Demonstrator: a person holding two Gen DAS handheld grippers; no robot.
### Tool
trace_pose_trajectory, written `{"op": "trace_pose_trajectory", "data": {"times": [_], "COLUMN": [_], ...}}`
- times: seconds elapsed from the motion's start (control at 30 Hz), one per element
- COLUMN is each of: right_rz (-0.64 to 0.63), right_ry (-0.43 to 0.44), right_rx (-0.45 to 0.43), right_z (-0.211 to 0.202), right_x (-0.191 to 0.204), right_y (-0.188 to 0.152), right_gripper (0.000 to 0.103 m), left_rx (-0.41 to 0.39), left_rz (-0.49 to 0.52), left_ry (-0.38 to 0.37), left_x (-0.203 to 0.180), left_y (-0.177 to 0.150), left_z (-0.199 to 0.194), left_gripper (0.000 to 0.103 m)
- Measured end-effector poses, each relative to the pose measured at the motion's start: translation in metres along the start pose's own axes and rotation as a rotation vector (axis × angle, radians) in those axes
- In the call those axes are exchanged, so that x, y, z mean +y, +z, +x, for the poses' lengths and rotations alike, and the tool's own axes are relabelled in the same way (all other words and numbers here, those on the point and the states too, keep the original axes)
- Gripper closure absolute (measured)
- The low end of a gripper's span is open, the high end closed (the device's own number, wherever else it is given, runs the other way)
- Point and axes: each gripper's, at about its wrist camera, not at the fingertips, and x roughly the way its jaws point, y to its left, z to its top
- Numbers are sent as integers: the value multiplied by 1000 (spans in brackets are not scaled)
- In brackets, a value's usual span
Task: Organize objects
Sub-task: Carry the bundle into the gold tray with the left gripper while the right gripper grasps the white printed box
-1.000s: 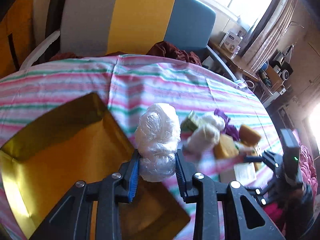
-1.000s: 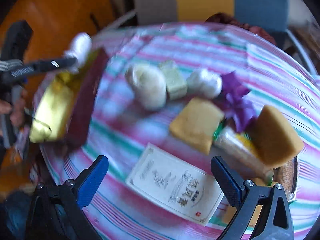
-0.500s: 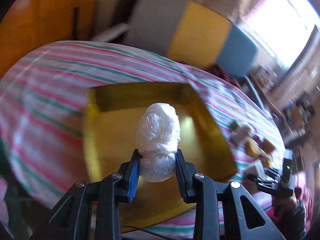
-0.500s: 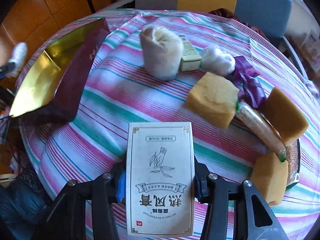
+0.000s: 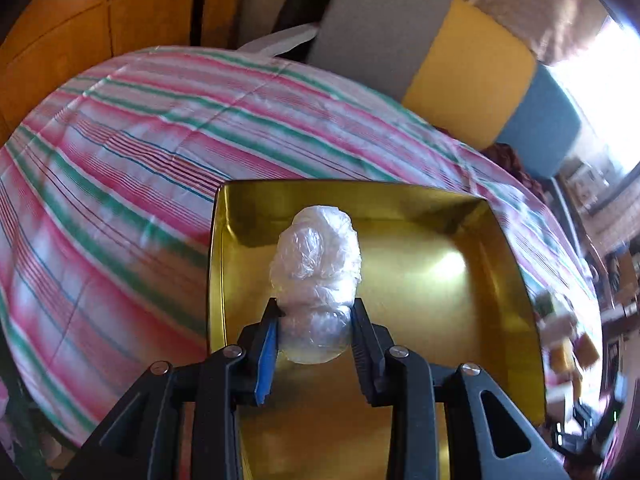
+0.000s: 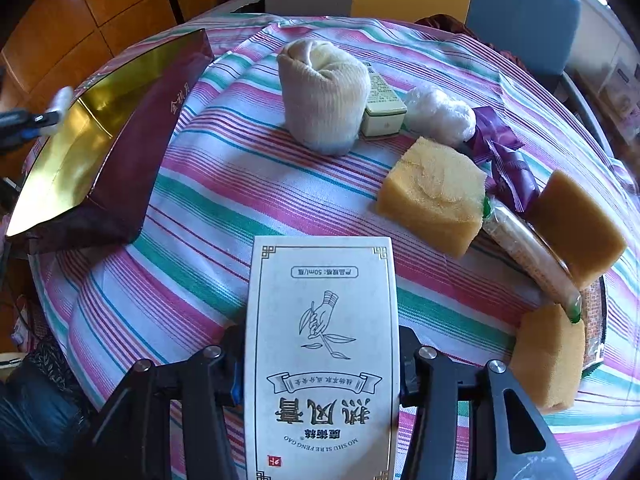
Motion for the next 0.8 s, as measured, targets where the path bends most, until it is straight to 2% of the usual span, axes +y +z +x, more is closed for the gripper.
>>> {"op": "trace_pose_trajectory", "data": {"times": [0.2,0.4,0.57,0.8], "right_rz": [-2,-3,2,-2], "right_ry": [1,1,0,-8], "right_rx": [-3,-3,-3,-5], "right_z": [-5,-5,-5,-6], "right_x": [-5,-5,-5,-3], "right_y": [-4,-3,-3,-1], "right_gripper": [51,50,50,50], "left_rx": [18,-9,4,-31], "left_rz": [-15,46,29,42], "left_ry": [108,185,175,169], "left_x": [1,-7,-7,-6], "left_y": [18,26,29,19], "left_z": [31,42,36,7], "left_gripper": [69,64,61,61]}}
